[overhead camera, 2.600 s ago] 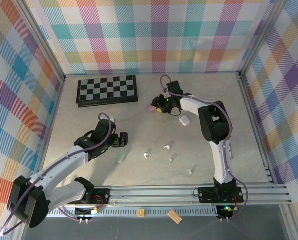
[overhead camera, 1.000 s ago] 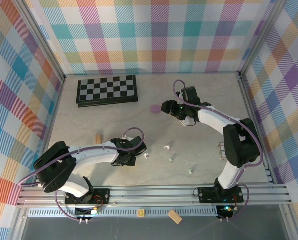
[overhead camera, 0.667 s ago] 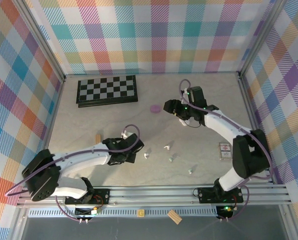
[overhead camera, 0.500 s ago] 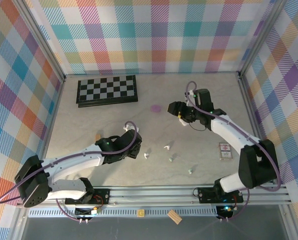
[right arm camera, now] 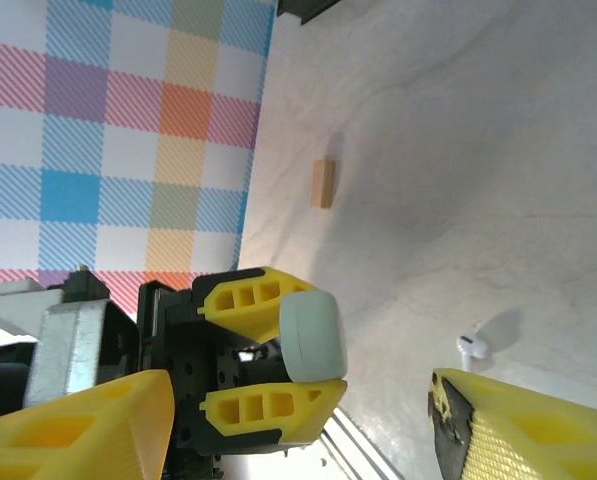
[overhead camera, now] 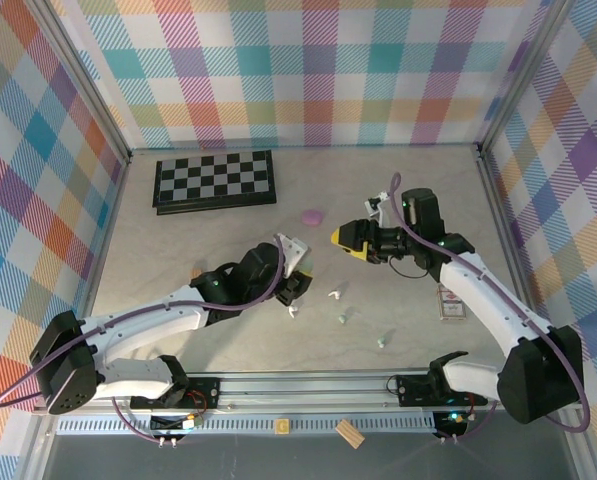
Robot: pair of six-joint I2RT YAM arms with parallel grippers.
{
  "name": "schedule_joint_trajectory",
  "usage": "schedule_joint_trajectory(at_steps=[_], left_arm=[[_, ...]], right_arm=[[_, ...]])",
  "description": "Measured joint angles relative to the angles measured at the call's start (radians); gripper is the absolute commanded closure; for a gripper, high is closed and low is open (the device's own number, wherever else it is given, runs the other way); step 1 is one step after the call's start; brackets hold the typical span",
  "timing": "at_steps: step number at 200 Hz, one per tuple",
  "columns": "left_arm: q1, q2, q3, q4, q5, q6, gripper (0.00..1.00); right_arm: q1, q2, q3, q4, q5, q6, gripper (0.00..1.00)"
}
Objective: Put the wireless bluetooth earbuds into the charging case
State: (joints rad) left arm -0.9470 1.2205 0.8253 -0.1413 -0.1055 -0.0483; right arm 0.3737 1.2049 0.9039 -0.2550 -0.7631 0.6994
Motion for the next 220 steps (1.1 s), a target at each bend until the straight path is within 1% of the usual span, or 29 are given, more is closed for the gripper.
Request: schedule_joint_trajectory(at_steps=[57,116,130,158,177,185,191,205,214,220], left_arm=[[0.000,0.002,0.014,0.069,0.087,0.083,0.73],[0.000,0.007,0.038,0.097,0.125,0.143,0.73],[0.000,0.011,0.041,0.104,0.133,0.150,0.73],[0.000,0.015,0.042,0.124,0.146,0.159,0.72],[0.000,0.015,0.042,0.126,0.146,0.169,0.70],[0.000,0.015,0.042,0.125,0.145,0.169,0.67],[0.000,0.015,0.042,0.125,0.142,0.170,0.62],[0.000,0.015,0.041,0.129,0.142,0.172,0.43],[0.000,0.014,0.034,0.154,0.142,0.173,0.34],[-0.001,0.012,0.025,0.181,0.141,0.171,0.26]], right_arm=[[0.066,0.005,-0.007,0.002,-0.027,0.031,0.34],[0.104,0.007,-0.007,0.002,-0.035,0.033,0.40],[0.111,0.011,-0.007,0.002,-0.035,0.033,0.44],[0.117,0.012,-0.008,0.003,-0.032,0.046,0.61],[0.117,0.012,-0.010,-0.001,-0.027,0.046,0.70],[0.117,0.012,-0.010,-0.002,-0.023,0.047,0.73],[0.117,0.012,-0.010,-0.001,-0.022,0.045,0.74],[0.117,0.009,-0.010,0.000,-0.020,0.047,0.77],[0.114,0.005,-0.010,0.005,-0.019,0.052,0.78],[0.108,0.000,-0.013,0.014,-0.019,0.061,0.79]])
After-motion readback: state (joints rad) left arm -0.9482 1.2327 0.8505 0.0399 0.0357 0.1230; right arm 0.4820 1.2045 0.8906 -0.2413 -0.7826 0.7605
